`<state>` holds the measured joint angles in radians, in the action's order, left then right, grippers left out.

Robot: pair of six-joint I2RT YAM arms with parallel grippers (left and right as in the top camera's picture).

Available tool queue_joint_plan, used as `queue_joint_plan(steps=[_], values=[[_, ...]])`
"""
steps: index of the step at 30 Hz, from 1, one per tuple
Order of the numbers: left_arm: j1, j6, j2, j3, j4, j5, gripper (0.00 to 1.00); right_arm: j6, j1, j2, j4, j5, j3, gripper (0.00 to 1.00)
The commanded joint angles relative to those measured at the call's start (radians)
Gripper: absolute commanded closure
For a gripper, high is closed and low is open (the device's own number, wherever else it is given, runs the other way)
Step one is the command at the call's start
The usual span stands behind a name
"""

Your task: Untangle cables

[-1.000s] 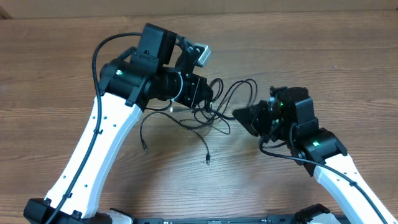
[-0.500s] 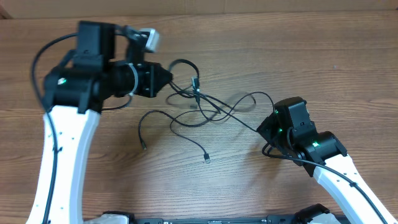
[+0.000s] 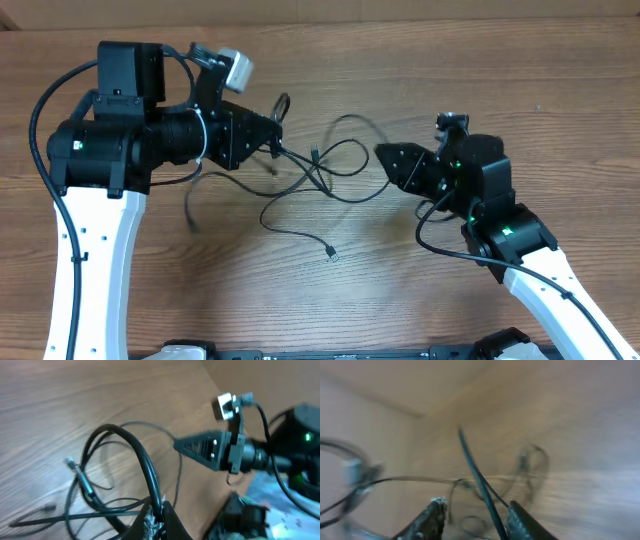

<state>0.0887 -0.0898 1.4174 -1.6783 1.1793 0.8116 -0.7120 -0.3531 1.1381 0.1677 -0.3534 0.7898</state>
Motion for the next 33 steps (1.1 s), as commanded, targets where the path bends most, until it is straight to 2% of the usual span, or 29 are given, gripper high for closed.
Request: queue_joint_plan(steps=[1,5,13,27,29,31,33], values=[[0.035,-0.120,-0.010,-0.019,0.014,0.126,0.96,0.083,0.000,-0.003,-0.092,-0.238,-0.002,0.58],[0.092,-0.200,-0.010,-0.019,0.030,0.150,0.96,0.086,0.000,-0.003,-0.179,-0.352,-0.002,0.55],[0.211,-0.308,-0.010,-0.019,0.031,0.150,0.96,0.092,0.000,-0.003,-0.169,-0.475,-0.002,0.54],[0.320,-0.314,0.043,-0.019,0.020,0.151,0.96,0.088,-0.002,-0.003,-0.167,-0.478,-0.002,0.57],[0.337,-0.314,0.049,-0.019,0.013,0.151,0.96,0.088,-0.001,-0.003,-0.167,-0.466,-0.002,0.62],[0.354,-0.314,0.050,-0.019,0.000,0.151,0.96,0.089,-0.001,-0.003,-0.166,-0.441,-0.002,0.78],[0.358,-0.313,0.050,-0.019,-0.011,0.151,0.96,0.089,-0.001,-0.003,-0.161,-0.423,-0.002,0.85]])
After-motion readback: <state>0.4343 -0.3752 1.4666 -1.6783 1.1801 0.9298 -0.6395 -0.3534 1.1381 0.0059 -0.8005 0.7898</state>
